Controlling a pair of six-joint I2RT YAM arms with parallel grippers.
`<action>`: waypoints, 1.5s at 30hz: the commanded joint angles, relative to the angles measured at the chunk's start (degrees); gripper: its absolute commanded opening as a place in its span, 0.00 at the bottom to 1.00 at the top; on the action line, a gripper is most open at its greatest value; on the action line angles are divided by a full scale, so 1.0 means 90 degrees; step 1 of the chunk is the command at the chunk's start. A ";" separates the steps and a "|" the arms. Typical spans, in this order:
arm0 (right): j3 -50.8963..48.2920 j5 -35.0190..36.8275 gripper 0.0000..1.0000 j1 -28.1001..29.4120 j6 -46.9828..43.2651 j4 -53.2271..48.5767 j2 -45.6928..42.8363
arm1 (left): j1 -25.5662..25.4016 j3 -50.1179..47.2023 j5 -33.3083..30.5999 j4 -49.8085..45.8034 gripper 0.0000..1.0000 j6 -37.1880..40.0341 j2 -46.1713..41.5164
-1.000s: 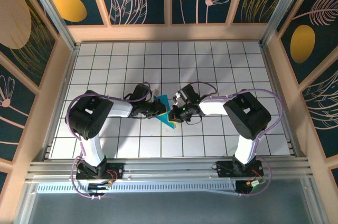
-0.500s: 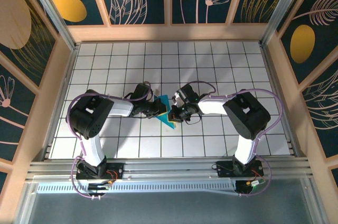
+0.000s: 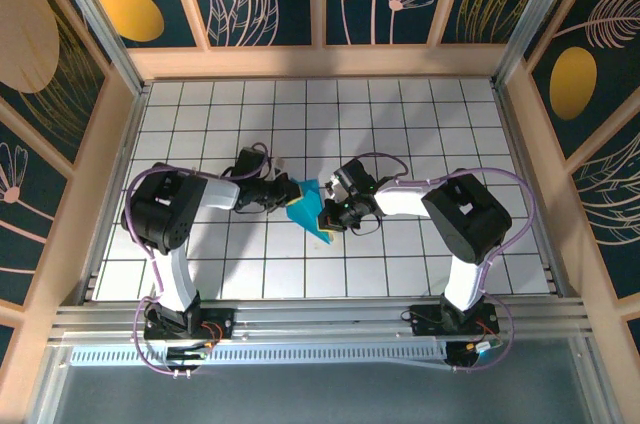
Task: Fold a paper plane with a square sheet of paper (fold left side to right side)
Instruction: Fourth fold the wing at the center of the table.
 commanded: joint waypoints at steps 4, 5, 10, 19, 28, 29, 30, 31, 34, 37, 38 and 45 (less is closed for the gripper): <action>-0.0456 0.1049 0.00 0.0140 -0.0109 -0.1443 0.0615 | 0.0570 0.0539 -0.0710 -0.0338 0.02 0.0633 0.0488; -0.0470 0.1050 0.00 0.0143 -0.0109 -0.1443 0.0605 | 0.0619 0.0611 -0.0737 -0.0401 0.02 0.0674 0.0525; -0.0453 0.1059 0.00 0.0152 -0.0101 -0.1462 0.0576 | 0.0849 0.0918 -0.0815 -0.0629 0.02 0.0866 0.0634; -0.0435 0.1030 0.00 0.0152 -0.0037 -0.1367 0.0527 | 0.0977 0.1190 -0.0923 -0.0860 0.02 0.1162 0.0160; -0.0329 0.1040 0.00 0.0152 -0.0051 -0.1365 0.0567 | 0.0542 -0.0240 -0.0253 -0.0393 0.02 0.0936 -0.1314; -0.0329 0.1037 0.00 0.0152 -0.0054 -0.1365 0.0567 | 0.0384 -0.0341 -0.0204 -0.0384 0.02 0.0905 -0.1436; -0.0326 0.1049 0.00 0.0152 -0.0052 -0.1374 0.0566 | 0.0233 -0.0406 -0.0168 -0.0365 0.02 0.0869 -0.1490; -0.0330 0.1059 0.00 0.0152 -0.0052 -0.1384 0.0571 | 0.0054 -0.0464 -0.0126 -0.0323 0.02 0.0795 -0.1531; -0.0330 0.1076 0.00 0.0147 -0.0052 -0.1404 0.0566 | -0.0320 -0.0556 0.0012 -0.0052 0.02 0.0512 -0.1506; -0.0320 0.1079 0.00 0.0155 -0.0033 -0.1394 0.0575 | -0.0447 -0.0502 0.0075 0.0119 0.02 0.0402 -0.1345; -0.0313 0.1079 0.00 0.0151 -0.0038 -0.1394 0.0589 | -0.0467 -0.0426 0.0108 0.0104 0.02 0.0410 -0.1256; -0.0262 0.1087 0.00 0.0152 -0.0054 -0.1432 0.0605 | -0.0512 -0.0123 0.0142 0.0105 0.02 0.0459 -0.0570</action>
